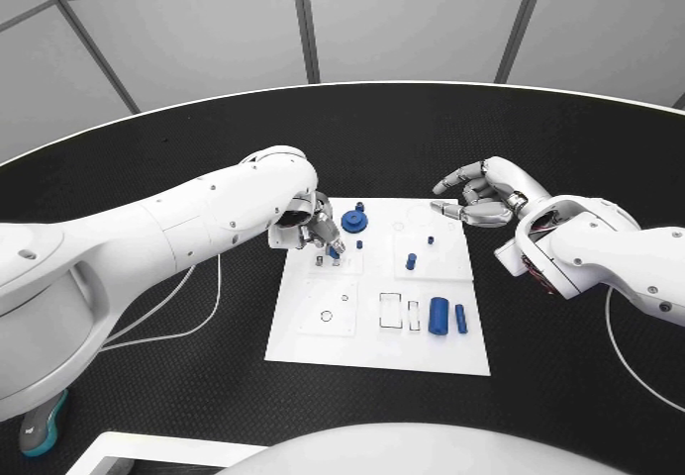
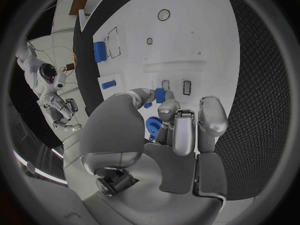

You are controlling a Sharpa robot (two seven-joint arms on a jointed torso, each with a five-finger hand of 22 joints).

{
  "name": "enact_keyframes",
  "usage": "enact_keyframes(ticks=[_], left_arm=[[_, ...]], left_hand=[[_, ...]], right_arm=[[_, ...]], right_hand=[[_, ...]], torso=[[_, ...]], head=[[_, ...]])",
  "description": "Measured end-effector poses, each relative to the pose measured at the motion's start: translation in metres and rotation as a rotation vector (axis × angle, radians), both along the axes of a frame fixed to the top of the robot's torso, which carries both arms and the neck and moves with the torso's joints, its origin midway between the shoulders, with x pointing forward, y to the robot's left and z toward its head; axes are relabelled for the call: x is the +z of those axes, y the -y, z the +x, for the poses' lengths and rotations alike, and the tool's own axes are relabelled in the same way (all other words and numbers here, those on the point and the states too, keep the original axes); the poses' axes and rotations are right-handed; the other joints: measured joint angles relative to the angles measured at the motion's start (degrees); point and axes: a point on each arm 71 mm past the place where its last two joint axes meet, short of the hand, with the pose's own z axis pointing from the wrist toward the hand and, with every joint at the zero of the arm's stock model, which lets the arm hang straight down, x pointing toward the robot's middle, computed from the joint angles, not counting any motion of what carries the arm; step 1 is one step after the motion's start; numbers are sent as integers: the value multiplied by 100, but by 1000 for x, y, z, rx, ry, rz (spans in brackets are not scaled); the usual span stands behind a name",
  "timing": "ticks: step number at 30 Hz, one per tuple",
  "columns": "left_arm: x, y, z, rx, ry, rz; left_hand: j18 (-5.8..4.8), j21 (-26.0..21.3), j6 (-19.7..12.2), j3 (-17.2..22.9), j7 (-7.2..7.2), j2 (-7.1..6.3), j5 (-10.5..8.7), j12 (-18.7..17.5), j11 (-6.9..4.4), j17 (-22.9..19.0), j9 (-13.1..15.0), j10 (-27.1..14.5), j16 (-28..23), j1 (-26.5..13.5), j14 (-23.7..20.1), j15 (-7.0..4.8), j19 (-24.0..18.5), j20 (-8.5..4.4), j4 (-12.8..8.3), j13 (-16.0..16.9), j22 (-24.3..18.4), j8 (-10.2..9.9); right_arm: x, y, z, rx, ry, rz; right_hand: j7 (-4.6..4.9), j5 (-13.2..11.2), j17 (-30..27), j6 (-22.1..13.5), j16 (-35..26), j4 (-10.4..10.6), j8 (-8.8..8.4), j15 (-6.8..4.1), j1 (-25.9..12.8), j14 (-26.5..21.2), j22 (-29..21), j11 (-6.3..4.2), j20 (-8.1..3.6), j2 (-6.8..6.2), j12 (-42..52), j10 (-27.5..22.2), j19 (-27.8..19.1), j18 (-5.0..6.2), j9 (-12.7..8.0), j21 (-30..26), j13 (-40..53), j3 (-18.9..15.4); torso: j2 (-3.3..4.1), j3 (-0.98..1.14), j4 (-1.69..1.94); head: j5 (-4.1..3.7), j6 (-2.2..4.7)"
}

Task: Assemble the parts on the task board

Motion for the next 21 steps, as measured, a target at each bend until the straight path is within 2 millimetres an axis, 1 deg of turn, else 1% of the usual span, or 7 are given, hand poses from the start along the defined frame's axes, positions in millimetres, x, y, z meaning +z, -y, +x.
enact_keyframes(ticks=[11,21], left_arm=[[-2,3,-2,-17,-20,15],[-3,4,-3,-17,-25,24]], left_hand=[[0,0,-9,1,10,-1,-24,24,1,0,8,-1,0,-1,0,0,0,0,-1,27,0,0],[0,0,-8,1,13,-2,-41,24,2,-1,18,-2,-23,-3,0,0,0,0,-1,27,1,-3]], right_arm=[[0,0,-1,0,0,0],[0,0,-1,1,-1,1]], right_hand=[[0,0,0,0,0,0,0,0,0,0,0,0,0,0,0,0,0,0,1,0,-1,0],[0,0,-1,0,0,0,0,0,0,0,0,0,0,0,0,0,0,0,1,0,-1,0]], torso=[[-4,-1,0],[-9,-3,-3]], head=[[-9,-46],[-10,-59]])
